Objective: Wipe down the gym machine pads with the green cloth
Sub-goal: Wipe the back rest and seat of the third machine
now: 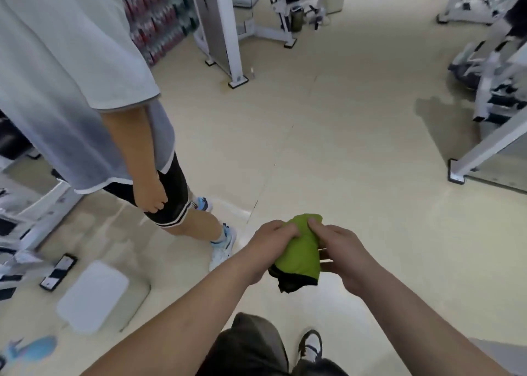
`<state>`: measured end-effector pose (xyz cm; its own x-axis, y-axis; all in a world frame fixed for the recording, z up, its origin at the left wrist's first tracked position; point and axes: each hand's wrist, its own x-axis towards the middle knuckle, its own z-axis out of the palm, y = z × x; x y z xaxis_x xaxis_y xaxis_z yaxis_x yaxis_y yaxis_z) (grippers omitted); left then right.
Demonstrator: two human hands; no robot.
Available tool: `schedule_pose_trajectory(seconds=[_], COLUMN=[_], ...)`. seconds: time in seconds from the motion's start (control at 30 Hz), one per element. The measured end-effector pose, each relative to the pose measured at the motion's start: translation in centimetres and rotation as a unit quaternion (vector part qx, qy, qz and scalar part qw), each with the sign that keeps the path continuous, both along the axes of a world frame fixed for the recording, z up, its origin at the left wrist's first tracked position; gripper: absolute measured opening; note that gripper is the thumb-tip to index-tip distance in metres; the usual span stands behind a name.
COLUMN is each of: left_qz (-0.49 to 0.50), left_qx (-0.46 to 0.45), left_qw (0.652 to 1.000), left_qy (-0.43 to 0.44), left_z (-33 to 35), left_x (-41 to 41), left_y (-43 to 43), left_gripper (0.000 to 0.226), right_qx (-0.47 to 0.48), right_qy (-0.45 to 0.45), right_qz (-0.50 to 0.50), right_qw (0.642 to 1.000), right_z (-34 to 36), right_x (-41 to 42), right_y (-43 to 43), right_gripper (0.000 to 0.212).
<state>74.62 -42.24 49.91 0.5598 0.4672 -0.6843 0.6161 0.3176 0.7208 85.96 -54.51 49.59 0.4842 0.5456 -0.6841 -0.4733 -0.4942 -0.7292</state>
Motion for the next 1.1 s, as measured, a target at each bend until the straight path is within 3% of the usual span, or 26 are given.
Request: schedule_pose_trajectory(seconds=[0.2,0.47,0.63,0.93,1.1], left_qz=[0.023,0.041,0.043,0.139,0.210], left_qx=[0.014,0.007,-0.016,-0.005,0.020], left_qw=[1.000,0.999,0.999,0.990,0.977], left_qy=[0.002,-0.001,-0.008,-0.025,-0.024], left_z=[0.5,-1.8,-0.7,0.2,0.9], left_x=[10.0,25.4,33.5,39.9,40.6], left_y=[7.7,26.4,38.8,61.0,71.6], left_gripper=[0.026,0.032,0.038,0.021,0.041], right_qx=[-0.009,-0.015,-0.029,-0.025,0.000], right_qy=[-0.001,-0.005,-0.017,-0.022,-0.036], right_qz=[0.027,0.025,0.018,0.138,0.264], right_qw=[1.000,1.000,0.999,0.990,0.964], right_z=[0.5,-1.1,0.0,0.7,0.6], right_x=[10.3,24.4,33.1,42.6,45.2], right_y=[8.2,25.9,39.1,63.6,77.7], right_gripper=[0.046,0.040,0.047,0.054,0.053])
